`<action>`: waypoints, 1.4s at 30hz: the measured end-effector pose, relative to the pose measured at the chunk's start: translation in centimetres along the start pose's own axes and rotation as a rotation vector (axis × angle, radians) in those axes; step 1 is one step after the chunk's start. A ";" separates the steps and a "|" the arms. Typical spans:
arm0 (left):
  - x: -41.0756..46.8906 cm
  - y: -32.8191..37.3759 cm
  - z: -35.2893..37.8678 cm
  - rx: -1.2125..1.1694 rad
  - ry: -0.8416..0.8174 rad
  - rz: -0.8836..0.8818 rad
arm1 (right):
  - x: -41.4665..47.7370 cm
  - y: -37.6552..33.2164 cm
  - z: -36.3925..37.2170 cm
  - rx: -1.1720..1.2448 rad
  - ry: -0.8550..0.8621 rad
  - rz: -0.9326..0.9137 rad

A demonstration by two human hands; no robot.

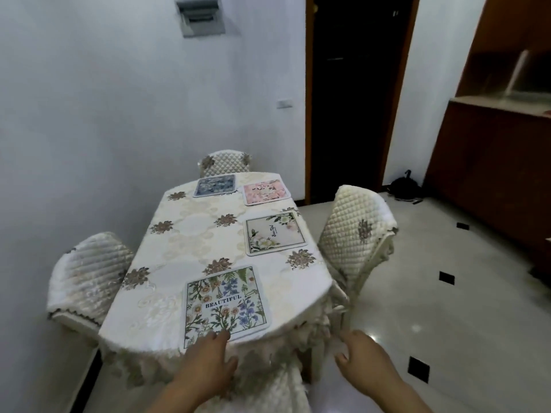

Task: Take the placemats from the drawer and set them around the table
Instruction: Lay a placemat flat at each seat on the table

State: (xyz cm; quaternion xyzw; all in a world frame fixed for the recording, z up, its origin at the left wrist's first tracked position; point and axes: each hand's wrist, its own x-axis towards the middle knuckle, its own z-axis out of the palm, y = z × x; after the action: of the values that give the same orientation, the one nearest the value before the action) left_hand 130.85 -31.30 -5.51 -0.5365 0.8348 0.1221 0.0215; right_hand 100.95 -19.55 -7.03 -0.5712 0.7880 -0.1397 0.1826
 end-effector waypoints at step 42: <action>61.8 49.1 -5.6 0.059 0.082 -0.188 | 57.2 42.2 -35.3 -0.152 0.049 -0.239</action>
State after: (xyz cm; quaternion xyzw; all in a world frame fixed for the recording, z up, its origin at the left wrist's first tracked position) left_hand 60.96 -68.24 -1.55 -0.6162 0.7841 0.0729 0.0147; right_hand 33.23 -60.57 -0.91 -0.6696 0.7268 -0.1143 0.1018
